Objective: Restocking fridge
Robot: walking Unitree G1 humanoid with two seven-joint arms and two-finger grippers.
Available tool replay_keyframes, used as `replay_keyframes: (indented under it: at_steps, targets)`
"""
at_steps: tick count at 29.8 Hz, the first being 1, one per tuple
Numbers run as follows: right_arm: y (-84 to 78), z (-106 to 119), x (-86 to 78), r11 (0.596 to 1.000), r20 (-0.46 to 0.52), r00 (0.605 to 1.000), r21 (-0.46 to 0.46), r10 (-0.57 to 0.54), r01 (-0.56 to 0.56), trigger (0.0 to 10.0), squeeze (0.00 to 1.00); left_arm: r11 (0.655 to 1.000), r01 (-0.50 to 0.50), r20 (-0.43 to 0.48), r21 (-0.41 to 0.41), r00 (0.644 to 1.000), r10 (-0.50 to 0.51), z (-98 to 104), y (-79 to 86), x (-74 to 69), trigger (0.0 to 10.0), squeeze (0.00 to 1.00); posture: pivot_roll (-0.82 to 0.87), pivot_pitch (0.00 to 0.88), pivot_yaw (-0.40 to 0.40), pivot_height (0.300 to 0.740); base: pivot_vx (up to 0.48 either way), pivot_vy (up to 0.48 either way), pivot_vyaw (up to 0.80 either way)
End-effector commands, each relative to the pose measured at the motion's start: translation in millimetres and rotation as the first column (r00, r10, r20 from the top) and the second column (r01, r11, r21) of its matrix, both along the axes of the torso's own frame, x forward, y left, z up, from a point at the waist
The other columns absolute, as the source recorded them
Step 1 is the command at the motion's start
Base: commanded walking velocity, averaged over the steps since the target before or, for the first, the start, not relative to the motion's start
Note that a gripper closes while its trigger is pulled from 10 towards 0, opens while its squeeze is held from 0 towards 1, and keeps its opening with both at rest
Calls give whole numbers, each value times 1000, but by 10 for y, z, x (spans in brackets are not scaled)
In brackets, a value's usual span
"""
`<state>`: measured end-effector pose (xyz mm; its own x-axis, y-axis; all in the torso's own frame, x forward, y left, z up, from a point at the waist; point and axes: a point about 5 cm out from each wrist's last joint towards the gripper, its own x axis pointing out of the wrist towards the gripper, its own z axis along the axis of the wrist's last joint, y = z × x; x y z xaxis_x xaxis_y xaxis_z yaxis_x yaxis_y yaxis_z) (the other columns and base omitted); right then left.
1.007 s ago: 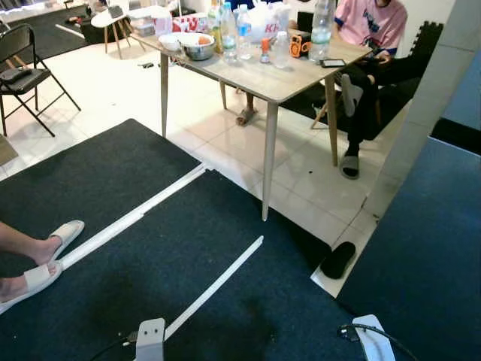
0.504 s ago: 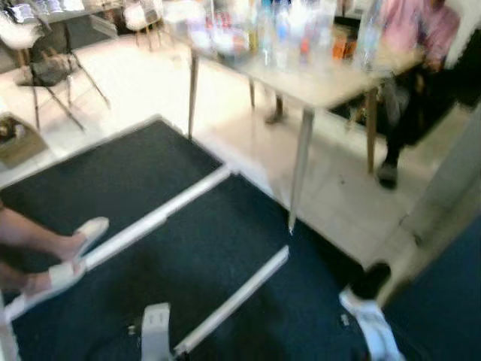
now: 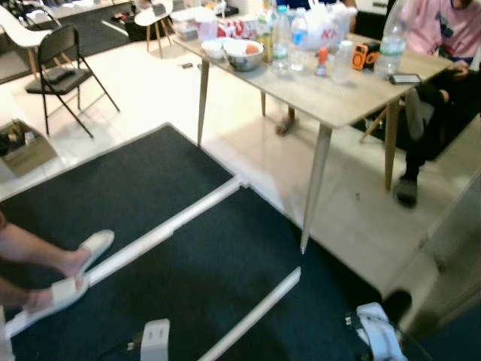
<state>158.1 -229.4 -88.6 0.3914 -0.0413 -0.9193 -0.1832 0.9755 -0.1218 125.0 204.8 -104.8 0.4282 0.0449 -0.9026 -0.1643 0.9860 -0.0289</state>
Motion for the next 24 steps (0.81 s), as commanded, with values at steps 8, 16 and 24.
replay_keyframes:
  at_steps: [8,16,24]
  targets:
    - [119,-33,-15,1000,-6,1000,22,-2,2,10000,0,1000,8,-24,-3,1000,-8,-40,-26,-127,10000,0,-2,0,31,740,411,0,0]
    - [152,-33,4,1000,-4,1000,27,0,0,10000,0,1000,11,-22,-3,1000,-11,-36,-28,-112,10000,0,-3,0,31,740,419,0,0]
    - [161,-33,9,1000,-2,1000,27,0,0,10000,0,1000,14,-22,-1,1000,-14,-35,-22,-111,10000,0,-7,0,34,740,421,0,0]
